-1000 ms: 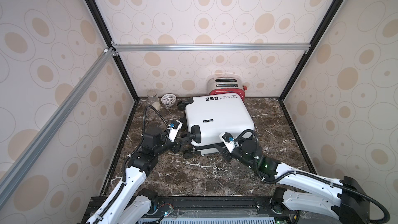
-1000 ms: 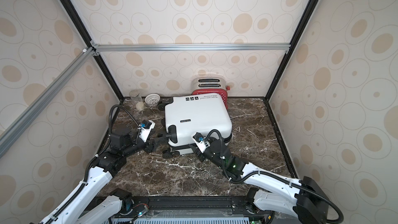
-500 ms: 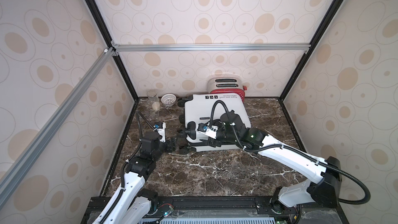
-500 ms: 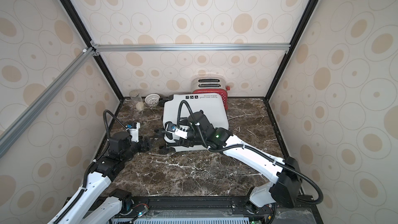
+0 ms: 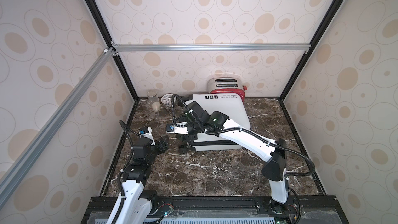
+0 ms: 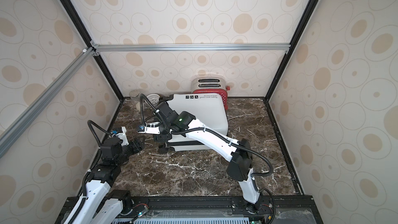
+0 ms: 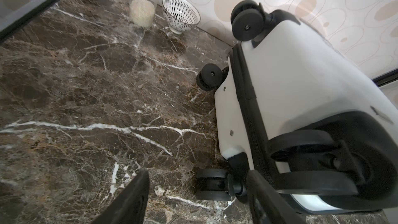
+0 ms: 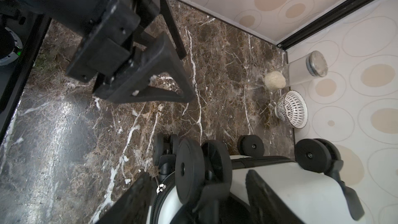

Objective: Open the suitcase zippers
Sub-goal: Pick up the suitcase from the center of the board.

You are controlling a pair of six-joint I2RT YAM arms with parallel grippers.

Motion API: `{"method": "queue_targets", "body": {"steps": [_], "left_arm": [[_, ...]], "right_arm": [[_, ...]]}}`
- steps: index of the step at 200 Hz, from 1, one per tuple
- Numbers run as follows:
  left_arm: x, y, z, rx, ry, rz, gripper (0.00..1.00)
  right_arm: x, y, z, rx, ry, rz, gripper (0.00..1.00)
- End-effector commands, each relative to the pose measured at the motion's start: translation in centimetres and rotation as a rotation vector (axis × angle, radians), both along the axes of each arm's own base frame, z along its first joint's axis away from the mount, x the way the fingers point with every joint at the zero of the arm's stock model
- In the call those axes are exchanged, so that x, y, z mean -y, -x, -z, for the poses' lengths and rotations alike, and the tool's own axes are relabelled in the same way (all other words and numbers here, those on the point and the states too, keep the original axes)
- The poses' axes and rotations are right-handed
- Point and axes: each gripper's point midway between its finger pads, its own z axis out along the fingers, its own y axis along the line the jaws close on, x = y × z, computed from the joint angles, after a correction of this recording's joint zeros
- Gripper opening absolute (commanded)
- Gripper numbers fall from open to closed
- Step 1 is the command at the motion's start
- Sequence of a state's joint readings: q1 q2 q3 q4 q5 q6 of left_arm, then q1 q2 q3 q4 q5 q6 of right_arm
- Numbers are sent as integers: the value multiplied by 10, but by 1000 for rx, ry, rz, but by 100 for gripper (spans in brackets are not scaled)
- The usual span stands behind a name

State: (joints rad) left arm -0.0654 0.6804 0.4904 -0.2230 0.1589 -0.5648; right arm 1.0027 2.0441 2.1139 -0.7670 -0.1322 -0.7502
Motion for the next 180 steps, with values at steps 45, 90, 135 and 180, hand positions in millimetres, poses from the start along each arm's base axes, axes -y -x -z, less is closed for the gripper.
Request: {"method": "queue_targets", "body": {"steps": [45, 90, 135, 180], "left_arm": [[6, -3, -7, 38, 24, 32, 71], [10, -5, -2, 32, 25, 59, 70], [14, -7, 3, 16, 27, 83, 69], [18, -8, 5, 23, 39, 103, 68]], "right_arm": [[-15, -15, 27, -50, 112, 50, 72], [-10, -16, 49, -90, 179, 57, 73], [-3, -21, 68, -116, 241, 72, 69], [0, -26, 72, -113, 252, 75, 52]]}}
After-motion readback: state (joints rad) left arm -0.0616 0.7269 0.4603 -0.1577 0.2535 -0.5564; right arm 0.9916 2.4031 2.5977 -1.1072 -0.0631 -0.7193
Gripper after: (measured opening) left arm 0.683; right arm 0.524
